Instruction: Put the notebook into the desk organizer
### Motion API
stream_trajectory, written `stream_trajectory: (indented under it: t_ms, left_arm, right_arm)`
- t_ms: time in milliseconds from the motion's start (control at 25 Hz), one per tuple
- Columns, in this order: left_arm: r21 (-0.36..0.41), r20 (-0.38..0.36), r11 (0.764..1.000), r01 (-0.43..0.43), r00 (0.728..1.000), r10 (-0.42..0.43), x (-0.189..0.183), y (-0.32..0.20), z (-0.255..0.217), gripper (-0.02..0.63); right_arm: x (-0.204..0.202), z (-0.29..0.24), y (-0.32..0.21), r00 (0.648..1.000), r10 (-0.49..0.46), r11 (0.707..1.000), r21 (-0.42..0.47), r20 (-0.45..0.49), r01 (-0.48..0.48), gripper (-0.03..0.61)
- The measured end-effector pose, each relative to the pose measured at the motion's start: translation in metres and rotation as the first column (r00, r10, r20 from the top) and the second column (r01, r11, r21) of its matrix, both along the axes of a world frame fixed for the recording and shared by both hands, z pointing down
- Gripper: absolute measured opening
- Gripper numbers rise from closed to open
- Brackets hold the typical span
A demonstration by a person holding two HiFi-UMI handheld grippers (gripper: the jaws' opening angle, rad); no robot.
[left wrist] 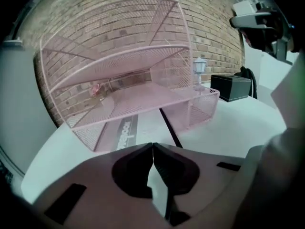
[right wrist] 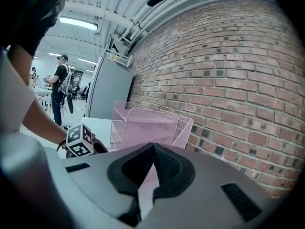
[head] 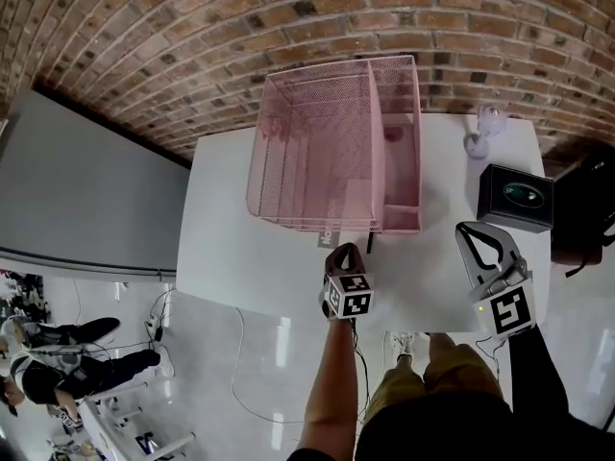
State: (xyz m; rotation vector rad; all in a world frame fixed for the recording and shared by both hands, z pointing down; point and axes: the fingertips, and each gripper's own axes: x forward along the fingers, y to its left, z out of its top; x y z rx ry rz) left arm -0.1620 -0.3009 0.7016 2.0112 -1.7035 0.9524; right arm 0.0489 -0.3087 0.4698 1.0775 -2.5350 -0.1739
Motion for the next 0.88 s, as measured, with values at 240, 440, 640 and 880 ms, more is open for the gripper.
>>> stream_trajectory:
  t_ms: [240,440,640,880]
  left_arm:
    - [-0.071,-0.014,0.997,-0.002,1.000,0.001,0.001,0.017,0.024,0.015]
    - [-0.048,-0.009,0.998,-0.028,1.000,0.027,0.007,-0.009,0.025,0.015]
    - [-0.009,-0.014,1.000,-0.024,1.000,0.023,0.005,-0.028,0.017,0.015]
    - [0.104,-0.031,0.995,0.001,1.000,0.002,0.006,-0.001,-0.034,0.015]
  right_arm:
    - [-0.004,0.004,-0.001,1.000,-0.004,1.000,-0.003,0.012,0.004,0.021]
    - [-0.005,0.009,0.000,1.000,0.004,1.000,-0.015,0.002,-0.004,0.021]
    - [-0.008,0.009,0.002,1.000,0.008,1.000,-0.015,0.005,-0.008,0.021]
    - [-0.013,0.000,0.006,0.997,0.031,0.999,-0.025,0.070,-0.029,0.021]
